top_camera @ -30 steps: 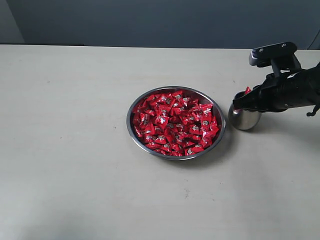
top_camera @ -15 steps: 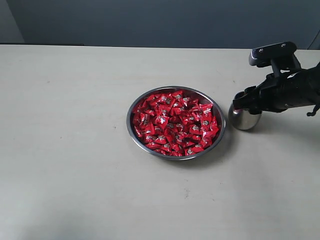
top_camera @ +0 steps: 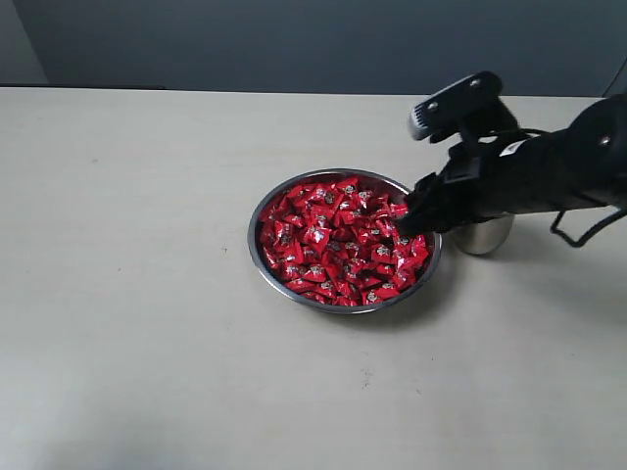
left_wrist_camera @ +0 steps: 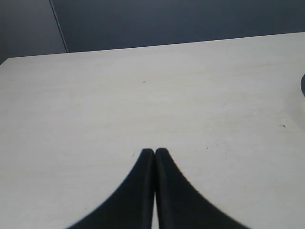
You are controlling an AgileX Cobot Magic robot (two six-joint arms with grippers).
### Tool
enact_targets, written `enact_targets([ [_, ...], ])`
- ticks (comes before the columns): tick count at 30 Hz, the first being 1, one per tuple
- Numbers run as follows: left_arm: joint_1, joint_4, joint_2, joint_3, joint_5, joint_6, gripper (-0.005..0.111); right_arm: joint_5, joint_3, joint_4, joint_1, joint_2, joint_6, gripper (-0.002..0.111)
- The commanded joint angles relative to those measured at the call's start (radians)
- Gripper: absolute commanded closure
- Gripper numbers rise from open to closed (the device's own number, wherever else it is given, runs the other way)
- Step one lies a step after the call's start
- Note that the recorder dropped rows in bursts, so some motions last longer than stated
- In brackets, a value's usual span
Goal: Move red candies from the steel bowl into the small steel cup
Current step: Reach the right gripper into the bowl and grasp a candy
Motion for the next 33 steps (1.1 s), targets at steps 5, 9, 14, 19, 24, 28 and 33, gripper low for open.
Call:
enact_targets([
  [5,-0.005,0.002,-0.005,-0.008,-0.005,-0.001,0.106,-0.083,-0.085,0.001,0.150,0.166,-0.036,0.065],
  [9,-0.005,0.002,-0.005,-0.008,-0.005,-0.001,0.106,-0.105,-0.087,0.006,0.129,0.177,-0.036,0.065],
  [14,-0.005,0.002,-0.005,-0.008,-0.005,-0.001,0.106,-0.063,-0.087,0.006,0.075,0.173,-0.036,0.065],
  [19,-0.005,0.002,-0.005,-0.008,-0.005,-0.001,0.106,0.104,-0.148,0.008,0.010,0.173,-0.036,0.065],
  [24,-0.005,0.002,-0.005,-0.008,-0.005,-0.001,0.106,0.240,-0.230,0.024,-0.036,0.202,-0.053,0.065],
  [28,-0.005,0.002,-0.005,-0.008,-0.005,-0.001,0.106,0.290,-0.236,0.060,-0.038,0.235,-0.137,0.065],
  [33,-0.005,0.002,-0.005,-0.008,-0.005,-0.001,0.106,0.343,-0.236,0.138,-0.038,0.265,-0.257,0.065],
])
